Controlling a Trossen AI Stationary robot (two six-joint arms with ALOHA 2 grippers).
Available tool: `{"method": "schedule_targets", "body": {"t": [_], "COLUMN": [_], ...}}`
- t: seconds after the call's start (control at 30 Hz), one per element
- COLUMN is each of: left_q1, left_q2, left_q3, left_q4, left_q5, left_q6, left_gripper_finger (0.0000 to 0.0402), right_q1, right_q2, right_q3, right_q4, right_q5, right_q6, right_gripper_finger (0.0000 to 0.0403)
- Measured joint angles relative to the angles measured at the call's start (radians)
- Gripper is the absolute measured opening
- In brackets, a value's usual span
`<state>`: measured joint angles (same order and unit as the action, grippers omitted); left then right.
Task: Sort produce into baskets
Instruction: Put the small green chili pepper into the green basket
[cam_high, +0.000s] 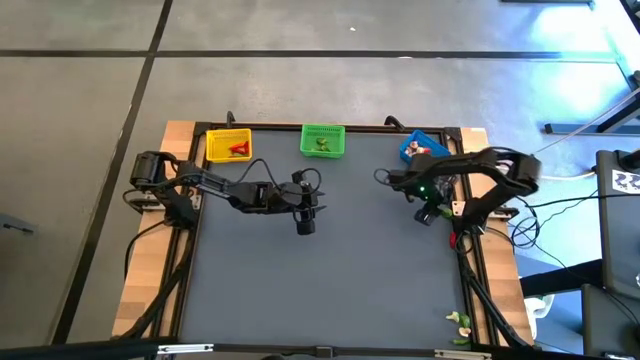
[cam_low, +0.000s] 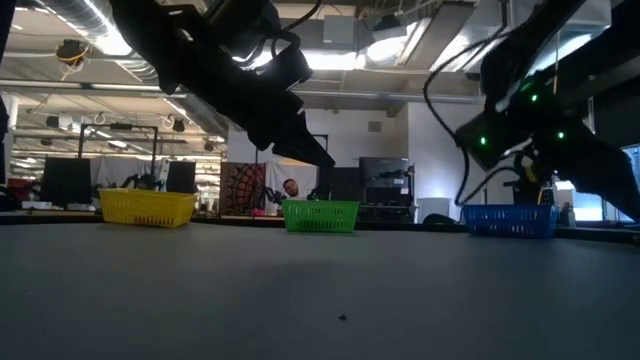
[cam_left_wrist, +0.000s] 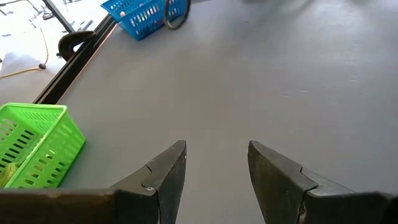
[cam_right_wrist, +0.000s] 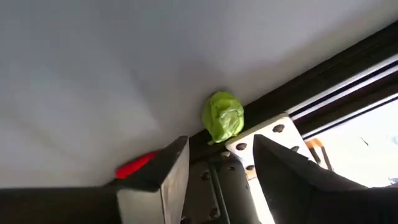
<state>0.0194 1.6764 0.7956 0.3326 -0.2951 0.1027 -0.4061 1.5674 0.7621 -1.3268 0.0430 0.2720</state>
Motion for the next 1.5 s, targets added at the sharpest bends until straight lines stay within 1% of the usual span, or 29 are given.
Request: {"method": "schedule_targets", "body": {"t": [0.1, 0.2, 0.3, 0.4, 0.53, 0.63, 0.8, 0.87, 0.93, 1.03, 1.13, 1.27, 1.37, 1.5], "left_q1": [0.000, 0.000, 0.000, 0.000, 0.001, 0.001, 0.001, 0.002, 0.006, 0.007, 0.007, 0.008, 0.009, 0.016], "left_q2": [0.000, 0.000, 0.000, 0.000, 0.000, 0.000, 0.000, 0.000, 0.000, 0.000, 0.000, -0.017, -0.042, -0.062], "left_q3": [0.000, 0.000, 0.000, 0.000, 0.000, 0.000, 0.000, 0.000, 0.000, 0.000, 0.000, 0.000, 0.000, 0.001], "left_q4": [0.000, 0.000, 0.000, 0.004, 0.016, 0.023, 0.024, 0.024, 0.023, 0.023, 0.023, 0.015, 0.014, 0.023], "left_q5": [0.000, 0.000, 0.000, 0.000, 0.000, 0.000, 0.000, -0.001, -0.002, -0.006, -0.005, -0.005, 0.002, 0.022], "left_q6": [-0.001, -0.001, -0.002, 0.005, 0.011, 0.010, 0.008, 0.023, 0.025, 0.012, 0.017, 0.029, 0.033, 0.030], "left_gripper_finger": [0.0168, 0.0168, 0.0168, 0.0168, 0.0168, 0.0168, 0.0168, 0.0168, 0.0168, 0.0168, 0.0168, 0.0168, 0.0168, 0.0168], "right_q1": [0.000, 0.000, 0.000, 0.000, 0.000, 0.000, 0.000, 0.000, 0.000, 0.001, 0.001, 0.010, 0.038, 0.092], "right_q2": [0.061, 0.107, 0.143, 0.178, 0.206, 0.206, 0.205, 0.195, 0.179, 0.126, 0.039, -0.094, -0.195, -0.293], "right_q3": [-0.009, -0.025, -0.047, -0.069, -0.073, -0.074, -0.074, -0.074, -0.068, -0.048, -0.014, 0.047, 0.079, 0.089], "right_q4": [0.002, 0.031, 0.063, 0.079, 0.086, 0.087, 0.095, 0.098, 0.098, 0.091, 0.088, 0.122, 0.228, 0.470], "right_q5": [0.017, 0.012, -0.013, 0.008, 0.007, 0.005, -0.006, -0.022, -0.030, -0.036, -0.063, -0.066, -0.063, -0.087], "right_q6": [-0.017, -0.032, -0.065, -0.075, -0.075, -0.075, -0.091, -0.101, -0.103, -0.092, -0.081, -0.064, -0.051, -0.008], "right_gripper_finger": [0.0173, 0.0173, 0.0172, 0.0172, 0.0167, 0.0135, 0.0043, 0.0017, 0.0011, 0.0023, 0.0027, 0.0020, 0.0019, 0.0025]}}
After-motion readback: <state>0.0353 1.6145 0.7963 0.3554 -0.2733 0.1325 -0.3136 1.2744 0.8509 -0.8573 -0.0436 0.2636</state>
